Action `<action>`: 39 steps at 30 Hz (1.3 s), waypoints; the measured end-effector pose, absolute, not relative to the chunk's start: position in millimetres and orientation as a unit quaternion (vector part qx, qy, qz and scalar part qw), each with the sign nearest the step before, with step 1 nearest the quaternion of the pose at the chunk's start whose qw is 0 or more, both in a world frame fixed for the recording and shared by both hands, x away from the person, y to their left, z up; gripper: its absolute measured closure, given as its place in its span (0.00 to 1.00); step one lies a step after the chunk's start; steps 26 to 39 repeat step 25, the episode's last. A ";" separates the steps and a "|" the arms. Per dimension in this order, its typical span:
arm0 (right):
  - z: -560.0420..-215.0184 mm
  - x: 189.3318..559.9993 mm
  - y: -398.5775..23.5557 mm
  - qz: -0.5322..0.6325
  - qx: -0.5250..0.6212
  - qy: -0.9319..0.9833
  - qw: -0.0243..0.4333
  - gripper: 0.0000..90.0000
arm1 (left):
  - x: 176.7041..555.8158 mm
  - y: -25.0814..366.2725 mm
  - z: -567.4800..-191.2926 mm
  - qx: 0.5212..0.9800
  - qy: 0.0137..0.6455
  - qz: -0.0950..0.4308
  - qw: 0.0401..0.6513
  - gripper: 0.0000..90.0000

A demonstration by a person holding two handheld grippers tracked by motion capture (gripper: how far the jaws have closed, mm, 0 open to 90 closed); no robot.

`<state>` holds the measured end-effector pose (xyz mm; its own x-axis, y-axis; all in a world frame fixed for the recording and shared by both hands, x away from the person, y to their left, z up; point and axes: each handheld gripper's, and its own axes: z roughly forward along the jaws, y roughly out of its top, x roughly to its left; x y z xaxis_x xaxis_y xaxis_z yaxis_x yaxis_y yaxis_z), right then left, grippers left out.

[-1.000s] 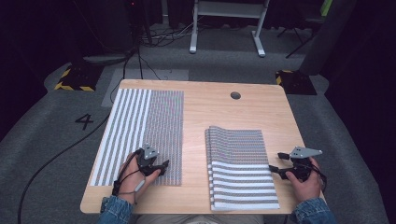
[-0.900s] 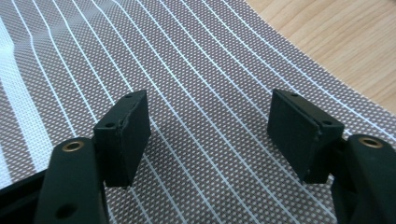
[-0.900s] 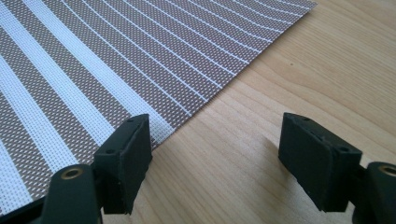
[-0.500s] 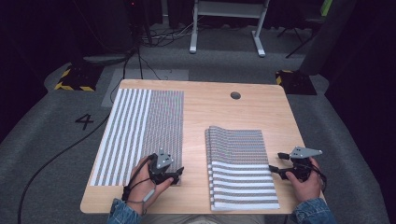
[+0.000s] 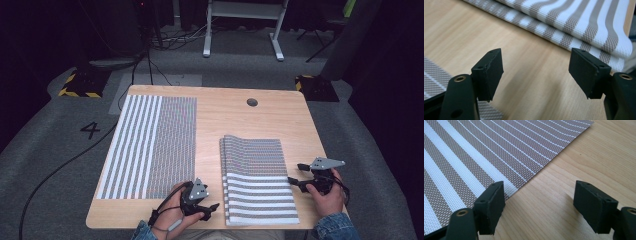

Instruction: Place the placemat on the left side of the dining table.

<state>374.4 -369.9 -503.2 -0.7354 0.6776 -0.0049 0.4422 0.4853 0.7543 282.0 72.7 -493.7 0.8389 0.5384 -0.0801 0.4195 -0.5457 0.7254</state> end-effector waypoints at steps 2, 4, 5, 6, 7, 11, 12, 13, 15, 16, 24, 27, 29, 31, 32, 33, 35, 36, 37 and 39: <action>-503.2 374.4 -370.0 0.385 0.330 0.848 0.153 0.28 | 278.9 68.9 -497.1 0.878 0.270 0.069 0.388 0.31; -503.2 374.5 -370.1 0.385 0.330 0.848 0.153 0.28 | 276.0 66.6 -499.8 0.887 0.263 0.067 0.375 0.31; -503.2 374.4 -370.0 0.385 0.330 0.848 0.153 0.28 | 276.0 66.6 -499.8 0.887 0.263 0.067 0.375 0.31; -503.2 374.5 -370.1 0.385 0.330 0.848 0.153 0.28 | 270.5 64.0 -501.9 0.888 0.268 0.079 0.364 0.30; -503.2 374.5 -370.1 0.385 0.330 0.848 0.153 0.28 | 270.5 64.0 -501.9 0.888 0.268 0.079 0.364 0.30; -503.2 374.5 -370.1 0.385 0.330 0.848 0.152 0.28 | 260.1 54.9 -504.0 0.888 0.249 0.081 0.378 0.29; -503.2 374.5 -370.1 0.385 0.330 0.848 0.152 0.28 | 259.0 53.6 -504.7 0.887 0.246 0.078 0.382 0.29; -503.2 374.5 -370.1 0.385 0.330 0.848 0.152 0.28 | 258.2 52.2 -506.1 0.886 0.243 0.072 0.388 0.28; -503.2 374.5 -370.1 0.385 0.330 0.848 0.152 0.28 | 256.5 50.4 -508.5 0.884 0.244 0.076 0.392 0.23; -503.2 374.5 -370.1 0.385 0.330 0.848 0.152 0.28 | 256.6 50.2 -508.8 0.882 0.244 0.077 0.396 0.23; -503.2 374.5 -370.1 0.385 0.330 0.848 0.152 0.28 | 255.7 51.5 -510.4 0.876 0.249 0.092 0.403 0.22; -503.2 374.5 -370.1 0.385 0.330 0.848 0.152 0.28 | 255.5 51.5 -510.7 0.875 0.250 0.091 0.404 0.22; -503.2 374.5 -370.1 0.385 0.330 0.848 0.152 0.28 | 255.5 51.5 -510.7 0.875 0.250 0.091 0.404 0.22; -503.2 374.5 -370.1 0.385 0.330 0.848 0.152 0.28 | 255.5 51.5 -510.7 0.875 0.250 0.091 0.404 0.22; -503.2 374.5 -370.1 0.385 0.330 0.848 0.152 0.28 | 255.5 51.5 -510.7 0.875 0.250 0.091 0.404 0.22; -503.2 374.5 -370.1 0.385 0.330 0.848 0.152 0.28 | 255.5 51.5 -510.7 0.875 0.250 0.091 0.404 0.22; -503.2 374.5 -370.1 0.385 0.330 0.848 0.152 0.28 | 255.5 51.5 -510.7 0.875 0.250 0.091 0.404 0.22; -503.2 374.5 -370.1 0.385 0.330 0.848 0.152 0.28 | 255.5 51.5 -510.7 0.875 0.250 0.091 0.404 0.22; -503.2 374.5 -370.1 0.385 0.330 0.848 0.152 0.28 | 255.5 51.5 -510.7 0.875 0.250 0.091 0.404 0.22; -503.2 374.5 -370.1 0.385 0.330 0.848 0.152 0.28 | 255.5 51.5 -510.7 0.875 0.250 0.091 0.404 0.22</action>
